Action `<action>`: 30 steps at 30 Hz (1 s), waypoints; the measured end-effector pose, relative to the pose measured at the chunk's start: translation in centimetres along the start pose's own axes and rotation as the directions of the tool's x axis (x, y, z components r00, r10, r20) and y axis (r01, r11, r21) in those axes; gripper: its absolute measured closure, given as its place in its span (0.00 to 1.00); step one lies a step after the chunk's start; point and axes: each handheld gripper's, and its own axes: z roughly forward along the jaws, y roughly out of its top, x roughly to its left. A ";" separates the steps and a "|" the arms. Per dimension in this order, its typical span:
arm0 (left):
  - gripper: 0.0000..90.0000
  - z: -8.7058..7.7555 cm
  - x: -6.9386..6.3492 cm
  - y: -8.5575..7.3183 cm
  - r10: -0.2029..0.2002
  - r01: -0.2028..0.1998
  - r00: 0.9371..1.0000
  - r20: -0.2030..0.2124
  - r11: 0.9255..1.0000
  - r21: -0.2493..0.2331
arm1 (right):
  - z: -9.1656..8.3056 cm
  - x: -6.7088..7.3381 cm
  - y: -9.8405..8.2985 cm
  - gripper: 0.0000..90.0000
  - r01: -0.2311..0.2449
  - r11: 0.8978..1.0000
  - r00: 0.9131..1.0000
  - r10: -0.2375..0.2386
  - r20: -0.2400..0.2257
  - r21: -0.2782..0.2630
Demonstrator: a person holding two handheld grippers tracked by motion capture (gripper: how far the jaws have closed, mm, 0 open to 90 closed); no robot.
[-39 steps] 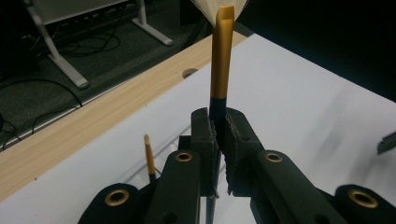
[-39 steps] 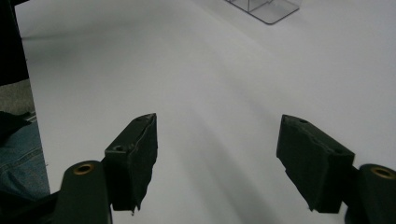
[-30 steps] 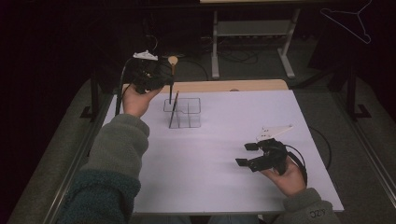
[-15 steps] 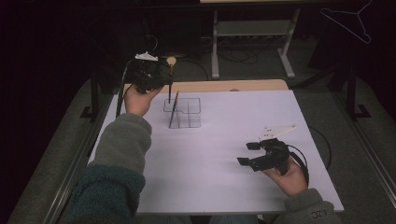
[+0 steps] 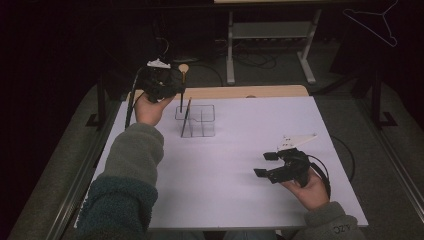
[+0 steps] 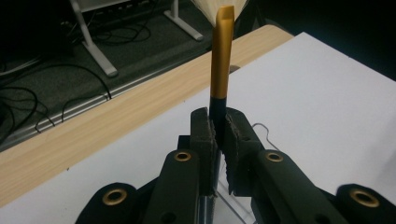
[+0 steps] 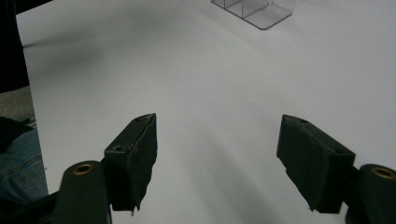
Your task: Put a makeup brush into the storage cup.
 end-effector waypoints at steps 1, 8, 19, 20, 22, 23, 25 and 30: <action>0.92 0.1 0.0 0.0 0.005 -0.005 1.000 -0.002 1.000 0.002 | 0.0 0.0 0.0 0.31 0.001 1.000 1.000 -0.001 -0.002 0.000; 0.92 0.7 0.1 -0.7 0.000 0.000 1.000 -0.002 1.000 0.010 | 0.0 0.0 0.0 0.31 0.004 1.000 1.000 -0.004 -0.003 0.000; 0.92 1.3 0.3 -2.2 -0.015 0.015 1.000 -0.008 1.000 0.017 | 0.1 0.1 0.0 0.31 0.014 1.000 1.000 -0.014 -0.004 0.000; 0.92 1.4 0.3 -2.3 -0.014 0.014 1.000 -0.007 1.000 0.019 | 0.1 0.1 0.0 0.31 0.014 1.000 1.000 -0.014 -0.004 0.000; 0.92 1.7 0.3 -2.7 -0.015 0.016 1.000 -0.008 1.000 0.024 | 0.1 0.1 0.0 0.31 0.014 1.000 1.000 -0.014 -0.005 0.000; 0.92 1.8 0.2 -2.8 -0.016 0.016 1.000 -0.010 1.000 0.024 | 0.1 0.1 0.0 0.31 0.009 1.000 1.000 -0.009 -0.005 0.002; 0.91 2.0 0.2 -3.1 -0.014 0.014 1.000 -0.016 0.999 0.033 | 0.1 0.1 0.0 0.31 0.016 1.000 1.000 -0.016 -0.006 -0.001; 0.91 2.3 0.2 -3.7 -0.006 0.007 1.000 -0.016 0.999 0.035 | 0.1 0.1 0.0 0.31 0.014 1.000 1.000 -0.013 -0.009 0.002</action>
